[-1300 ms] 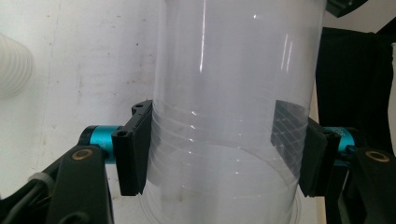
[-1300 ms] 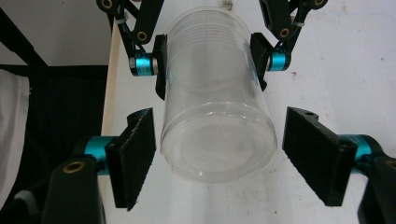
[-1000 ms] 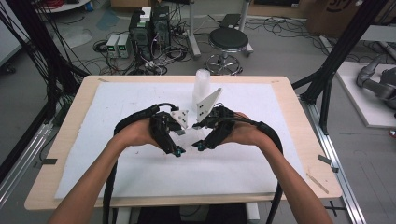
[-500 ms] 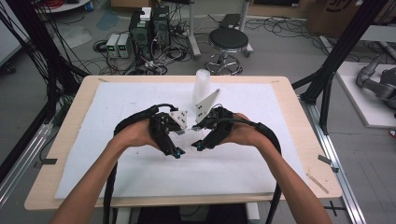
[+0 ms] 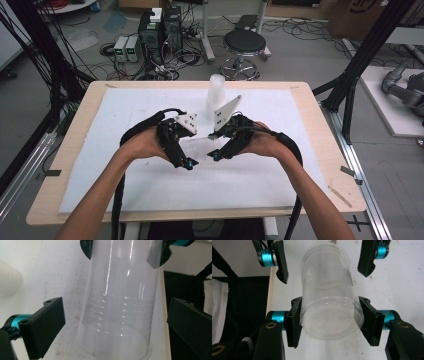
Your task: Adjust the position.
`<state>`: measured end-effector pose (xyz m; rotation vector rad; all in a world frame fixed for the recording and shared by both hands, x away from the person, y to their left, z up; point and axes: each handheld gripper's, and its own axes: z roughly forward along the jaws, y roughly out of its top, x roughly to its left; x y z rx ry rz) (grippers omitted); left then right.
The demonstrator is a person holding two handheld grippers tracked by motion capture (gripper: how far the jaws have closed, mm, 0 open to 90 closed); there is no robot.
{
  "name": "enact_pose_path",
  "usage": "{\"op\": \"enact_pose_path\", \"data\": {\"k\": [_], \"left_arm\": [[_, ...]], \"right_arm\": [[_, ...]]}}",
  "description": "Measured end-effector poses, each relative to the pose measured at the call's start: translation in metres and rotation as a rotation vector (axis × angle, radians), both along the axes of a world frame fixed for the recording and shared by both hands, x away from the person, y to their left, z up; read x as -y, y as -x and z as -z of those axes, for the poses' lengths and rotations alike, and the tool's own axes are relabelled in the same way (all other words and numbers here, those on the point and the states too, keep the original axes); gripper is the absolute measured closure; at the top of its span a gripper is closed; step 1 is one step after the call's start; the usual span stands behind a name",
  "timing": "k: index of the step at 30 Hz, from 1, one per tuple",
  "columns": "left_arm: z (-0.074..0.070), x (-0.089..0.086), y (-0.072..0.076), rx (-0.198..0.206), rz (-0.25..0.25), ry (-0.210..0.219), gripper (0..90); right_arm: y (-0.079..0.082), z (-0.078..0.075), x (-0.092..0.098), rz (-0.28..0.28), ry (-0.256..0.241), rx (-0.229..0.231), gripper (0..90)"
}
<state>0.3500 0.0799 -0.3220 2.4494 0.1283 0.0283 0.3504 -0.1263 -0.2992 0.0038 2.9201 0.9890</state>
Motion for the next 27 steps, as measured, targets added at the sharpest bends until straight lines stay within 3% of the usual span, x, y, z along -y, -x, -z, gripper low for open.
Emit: {"op": "enact_pose_path", "data": {"k": [6, 10, 13, 14, 17, 19, 20, 24, 27], "left_arm": [[0.002, -0.022, 0.009, 0.052, -0.074, 0.222, 1.7], [0.004, -0.032, 0.014, 0.063, -0.105, 0.329, 1.7], [0.010, -0.037, 0.016, 0.072, -0.130, 0.382, 1.7], [0.010, -0.037, 0.016, 0.072, -0.130, 0.382, 1.7], [0.022, -0.042, 0.018, 0.046, -0.160, 0.488, 1.7], [0.028, -0.044, 0.019, 0.048, -0.168, 0.527, 1.7], [0.028, -0.044, 0.019, 0.048, -0.168, 0.527, 1.7], [0.045, -0.048, 0.022, 0.072, -0.184, 0.642, 1.7], [0.054, -0.048, 0.023, 0.066, -0.190, 0.674, 1.7]], "right_arm": [[0.000, 0.002, 0.017, 0.026, -0.093, 0.003, 42.2], [0.000, 0.006, 0.030, 0.043, -0.178, 0.003, 42.2], [-0.001, 0.009, 0.037, 0.047, -0.245, -0.008, 42.2], [-0.001, 0.010, 0.039, 0.049, -0.256, -0.010, 42.2], [-0.001, 0.012, 0.044, 0.040, -0.282, -0.012, 42.2], [0.000, 0.014, 0.046, 0.034, -0.301, -0.010, 42.2], [0.000, 0.014, 0.046, 0.034, -0.301, -0.010, 42.2], [0.001, 0.018, 0.053, 0.026, -0.364, -0.022, 42.2], [0.001, 0.022, 0.057, 0.018, -0.392, -0.035, 42.2]]}}
